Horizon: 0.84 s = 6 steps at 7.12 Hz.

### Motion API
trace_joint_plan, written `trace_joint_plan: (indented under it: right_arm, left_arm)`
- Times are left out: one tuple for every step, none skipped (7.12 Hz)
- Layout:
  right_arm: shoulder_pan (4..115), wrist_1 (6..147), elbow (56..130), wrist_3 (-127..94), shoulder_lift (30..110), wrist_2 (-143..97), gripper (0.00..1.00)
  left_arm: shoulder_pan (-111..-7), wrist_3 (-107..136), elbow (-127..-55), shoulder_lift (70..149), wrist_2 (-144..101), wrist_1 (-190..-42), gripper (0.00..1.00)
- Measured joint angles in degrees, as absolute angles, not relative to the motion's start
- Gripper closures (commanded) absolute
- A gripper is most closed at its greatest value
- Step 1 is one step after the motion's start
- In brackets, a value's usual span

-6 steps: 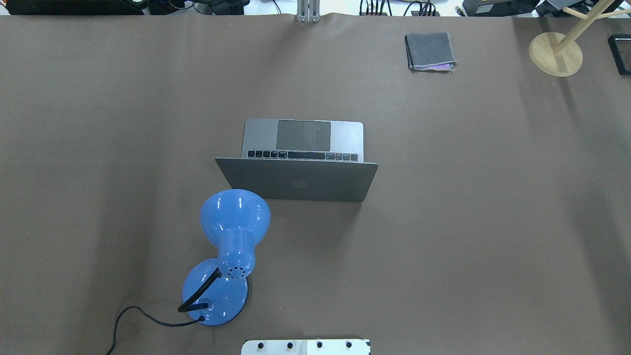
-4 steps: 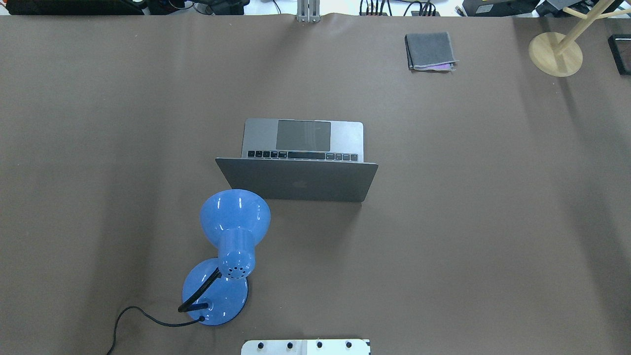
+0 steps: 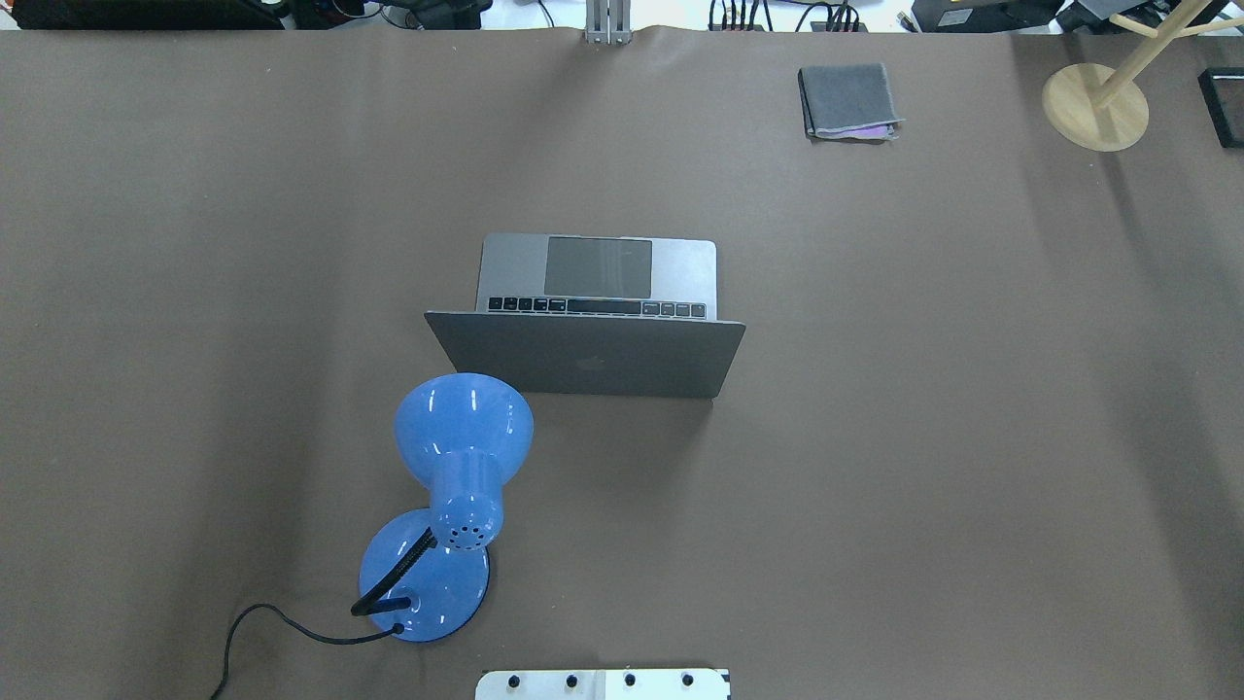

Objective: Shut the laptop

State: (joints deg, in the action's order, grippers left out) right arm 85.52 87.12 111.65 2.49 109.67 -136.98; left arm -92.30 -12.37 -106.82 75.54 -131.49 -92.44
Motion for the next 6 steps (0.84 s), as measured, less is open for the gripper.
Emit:
trace_joint_plan:
  right_arm:
    - [85.5, 80.4, 111.6, 2.1, 109.5, -136.9, 0.0]
    - [85.5, 75.0, 111.6, 1.3, 109.1, -136.8, 0.0]
    - [85.5, 72.4, 111.5, -0.1, 107.9, -136.7, 0.0]
    - [85.5, 71.5, 111.5, -1.1, 106.3, -136.8, 0.0]
    - [85.5, 71.2, 111.5, -1.6, 105.4, -137.0, 0.0]
    - [85.5, 71.0, 111.6, -2.1, 105.0, -137.2, 0.0]
  left_arm:
    - [-92.3, -12.2, -107.1, 77.0, -131.6, -92.5, 0.02]
    - [-92.3, -12.2, -107.2, 79.0, -131.7, -93.0, 0.02]
    - [-92.3, -12.3, -106.7, 81.8, -131.8, -94.8, 0.02]
    - [-92.3, -12.3, -105.8, 84.1, -131.8, -98.1, 0.02]
    - [-92.3, -12.5, -105.2, 84.9, -131.9, -101.2, 0.02]
    - [-92.3, -12.3, -105.0, 85.4, -132.0, -103.5, 0.02]
